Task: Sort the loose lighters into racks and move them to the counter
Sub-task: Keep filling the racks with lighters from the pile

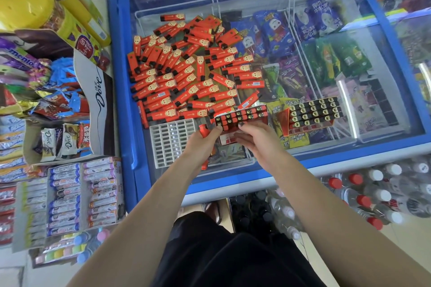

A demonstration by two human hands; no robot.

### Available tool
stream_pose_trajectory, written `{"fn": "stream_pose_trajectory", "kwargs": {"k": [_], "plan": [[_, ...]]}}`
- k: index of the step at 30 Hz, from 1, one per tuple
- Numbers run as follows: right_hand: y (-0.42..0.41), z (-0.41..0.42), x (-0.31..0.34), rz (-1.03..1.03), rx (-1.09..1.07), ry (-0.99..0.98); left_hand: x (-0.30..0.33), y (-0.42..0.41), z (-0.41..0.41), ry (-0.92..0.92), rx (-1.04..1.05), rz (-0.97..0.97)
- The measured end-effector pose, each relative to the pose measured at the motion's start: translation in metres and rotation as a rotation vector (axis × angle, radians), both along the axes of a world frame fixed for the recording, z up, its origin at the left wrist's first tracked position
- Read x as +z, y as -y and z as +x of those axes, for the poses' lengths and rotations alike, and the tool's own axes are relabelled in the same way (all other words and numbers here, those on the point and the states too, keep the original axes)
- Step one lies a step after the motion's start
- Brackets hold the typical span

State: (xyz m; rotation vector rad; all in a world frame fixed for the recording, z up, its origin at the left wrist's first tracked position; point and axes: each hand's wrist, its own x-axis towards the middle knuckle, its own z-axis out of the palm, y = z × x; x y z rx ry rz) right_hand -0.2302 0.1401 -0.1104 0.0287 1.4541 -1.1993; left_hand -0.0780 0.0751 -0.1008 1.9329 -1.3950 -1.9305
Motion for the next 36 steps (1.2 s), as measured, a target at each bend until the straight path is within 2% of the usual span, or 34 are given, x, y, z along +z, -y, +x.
{"fn": "stream_pose_trajectory", "kwargs": {"k": [3, 7, 12, 14, 16, 17, 21, 24, 28, 31, 36], "plan": [[-0.001, -0.003, 0.003, -0.010, -0.001, -0.051, 0.002, -0.001, -0.002, -0.004, 0.014, 0.007], [-0.007, -0.002, -0.002, -0.038, 0.053, -0.255, 0.005, -0.001, 0.000, -0.007, 0.022, 0.017], [-0.011, 0.006, -0.004, -0.037, 0.297, -0.782, 0.001, -0.001, 0.001, 0.005, 0.024, 0.008], [-0.009, 0.013, -0.005, -0.058, 0.362, -0.894, -0.002, 0.000, 0.000, -0.003, 0.022, 0.002], [-0.006, 0.019, -0.009, -0.034, 0.364, -0.891, -0.004, 0.000, 0.000, -0.006, 0.019, -0.002], [-0.004, 0.021, -0.011, 0.010, 0.325, -0.829, -0.003, 0.001, -0.001, -0.011, 0.014, -0.005], [0.005, 0.022, -0.017, 0.140, 0.095, -0.349, -0.003, 0.001, -0.001, -0.004, 0.036, 0.025], [0.003, 0.018, -0.014, 0.122, 0.099, -0.203, -0.006, 0.002, -0.002, -0.033, 0.120, 0.065], [-0.006, 0.023, 0.002, 0.140, 0.200, -0.366, -0.003, 0.002, -0.002, -0.129, 0.255, 0.136], [-0.015, 0.033, 0.015, -0.016, 0.344, -0.446, -0.001, 0.000, -0.001, -0.132, 0.210, 0.142], [-0.025, 0.040, 0.016, -0.273, 0.675, -0.917, 0.001, -0.005, -0.001, -0.137, 0.110, 0.135]]}}
